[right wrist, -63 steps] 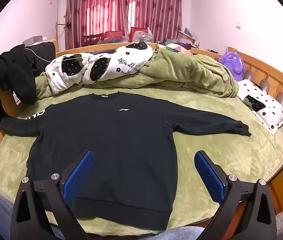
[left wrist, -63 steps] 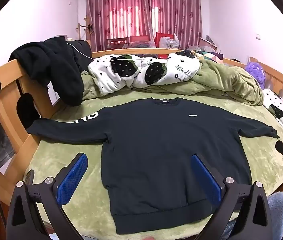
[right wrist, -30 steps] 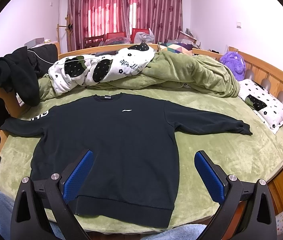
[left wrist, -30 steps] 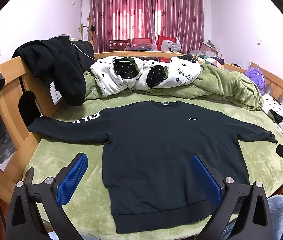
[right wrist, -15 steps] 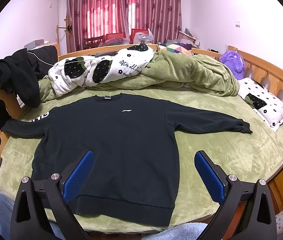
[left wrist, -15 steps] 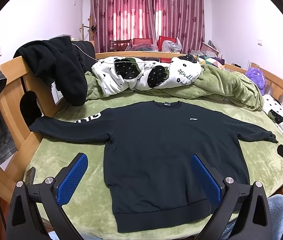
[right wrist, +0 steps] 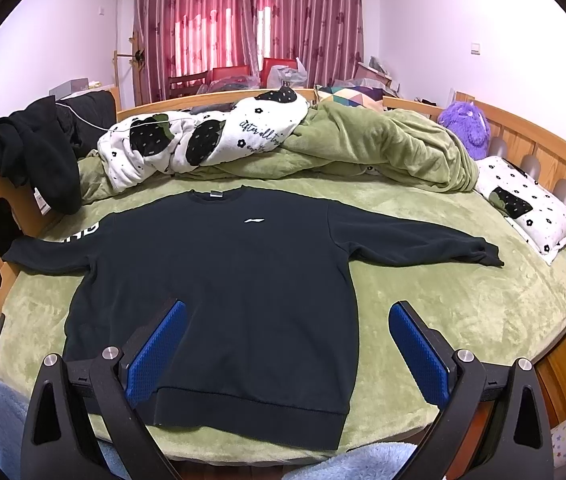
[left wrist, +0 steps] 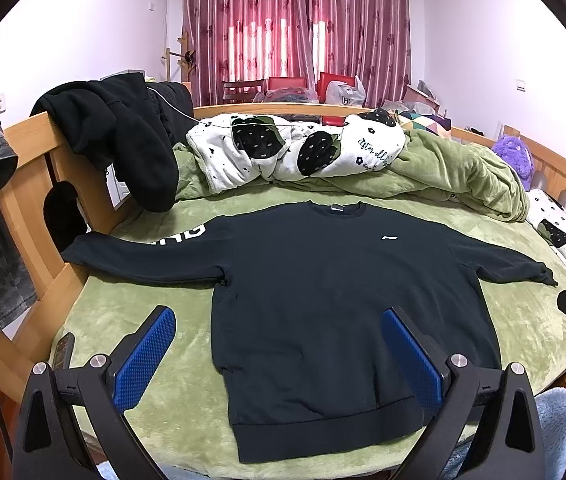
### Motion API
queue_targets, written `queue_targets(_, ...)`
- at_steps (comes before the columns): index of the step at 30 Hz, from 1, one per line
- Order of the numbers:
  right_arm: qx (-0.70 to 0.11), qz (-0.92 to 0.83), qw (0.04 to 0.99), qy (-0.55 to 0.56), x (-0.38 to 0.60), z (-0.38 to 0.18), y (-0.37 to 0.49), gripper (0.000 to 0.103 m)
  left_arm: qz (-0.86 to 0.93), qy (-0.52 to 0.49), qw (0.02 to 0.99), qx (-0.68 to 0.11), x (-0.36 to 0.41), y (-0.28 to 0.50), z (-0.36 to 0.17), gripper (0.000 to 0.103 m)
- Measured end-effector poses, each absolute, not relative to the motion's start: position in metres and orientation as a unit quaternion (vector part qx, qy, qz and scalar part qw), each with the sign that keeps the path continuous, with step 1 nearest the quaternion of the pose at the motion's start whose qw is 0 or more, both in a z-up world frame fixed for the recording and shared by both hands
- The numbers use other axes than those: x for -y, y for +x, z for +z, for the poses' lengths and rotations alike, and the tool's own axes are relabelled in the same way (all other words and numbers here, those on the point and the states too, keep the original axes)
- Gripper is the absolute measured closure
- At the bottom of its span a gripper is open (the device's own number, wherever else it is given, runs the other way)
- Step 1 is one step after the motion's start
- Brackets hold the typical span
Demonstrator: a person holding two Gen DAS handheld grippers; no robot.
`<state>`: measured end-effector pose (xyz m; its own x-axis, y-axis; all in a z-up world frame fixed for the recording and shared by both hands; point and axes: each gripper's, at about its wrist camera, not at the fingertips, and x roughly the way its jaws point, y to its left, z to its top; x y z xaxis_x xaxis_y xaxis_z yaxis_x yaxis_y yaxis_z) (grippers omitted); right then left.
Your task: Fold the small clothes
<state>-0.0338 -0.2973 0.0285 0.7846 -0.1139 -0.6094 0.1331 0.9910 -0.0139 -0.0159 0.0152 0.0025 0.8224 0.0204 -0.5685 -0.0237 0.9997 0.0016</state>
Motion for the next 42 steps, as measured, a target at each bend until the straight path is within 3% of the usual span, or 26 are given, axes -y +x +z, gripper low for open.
queue_targets(29, -0.317, -0.057, 0.947, 0.016, 0.278, 0.039, -0.039, 0.003, 0.016, -0.007, 0.956, -0.294, -0.031, -0.022, 0.010, 0.000)
queue_targets(42, -0.327, -0.034, 0.944, 0.023, 0.281, 0.024, 0.008, 0.003, 0.064, -0.016, 0.947, -0.315, -0.064, 0.039, -0.001, 0.000)
